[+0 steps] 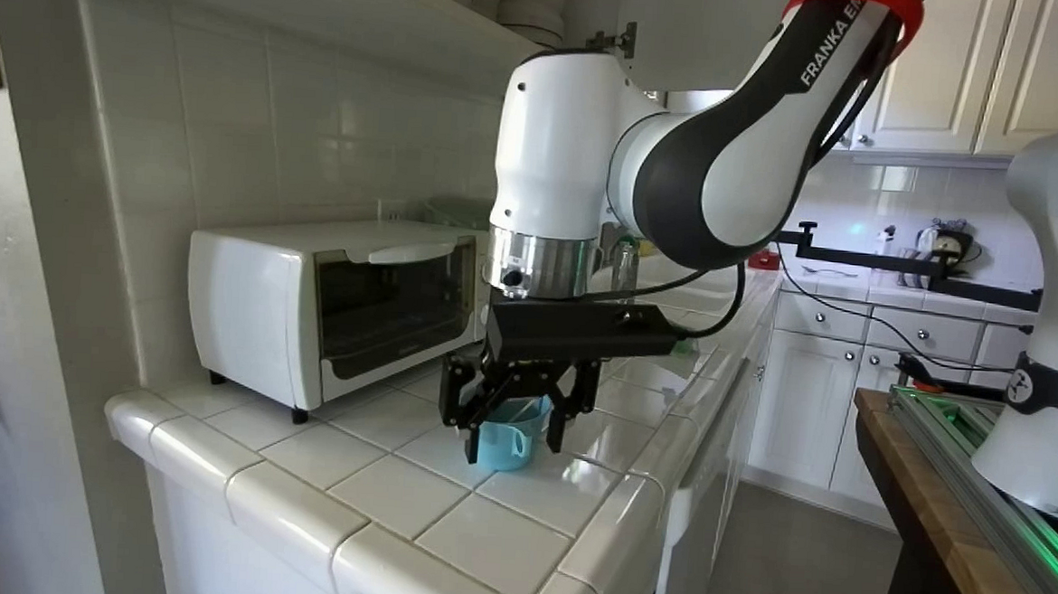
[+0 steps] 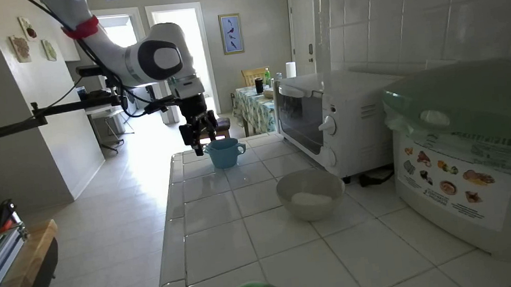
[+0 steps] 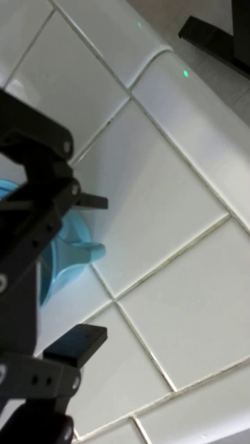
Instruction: Pick up the cup and put it on top of the microwave
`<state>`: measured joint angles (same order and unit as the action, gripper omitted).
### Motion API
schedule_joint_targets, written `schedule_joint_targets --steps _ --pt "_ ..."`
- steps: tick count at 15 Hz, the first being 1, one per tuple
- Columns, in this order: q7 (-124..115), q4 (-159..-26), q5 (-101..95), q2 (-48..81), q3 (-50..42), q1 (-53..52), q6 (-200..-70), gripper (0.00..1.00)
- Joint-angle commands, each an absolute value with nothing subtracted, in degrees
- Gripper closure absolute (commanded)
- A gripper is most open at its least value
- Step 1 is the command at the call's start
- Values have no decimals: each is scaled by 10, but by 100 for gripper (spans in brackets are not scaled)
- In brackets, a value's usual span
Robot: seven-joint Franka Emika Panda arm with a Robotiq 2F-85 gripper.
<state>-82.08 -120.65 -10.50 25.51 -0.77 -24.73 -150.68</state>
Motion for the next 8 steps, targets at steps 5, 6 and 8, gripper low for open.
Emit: schedule_joint_targets --steps 5,6,8 --pt "-838 -1183 -116 256 -6 -251 -1468 76" --pt "-838 -1184 -116 256 -6 -251 -1467 85" --pt "-837 -1185 -115 256 -5 -250 -1464 100"
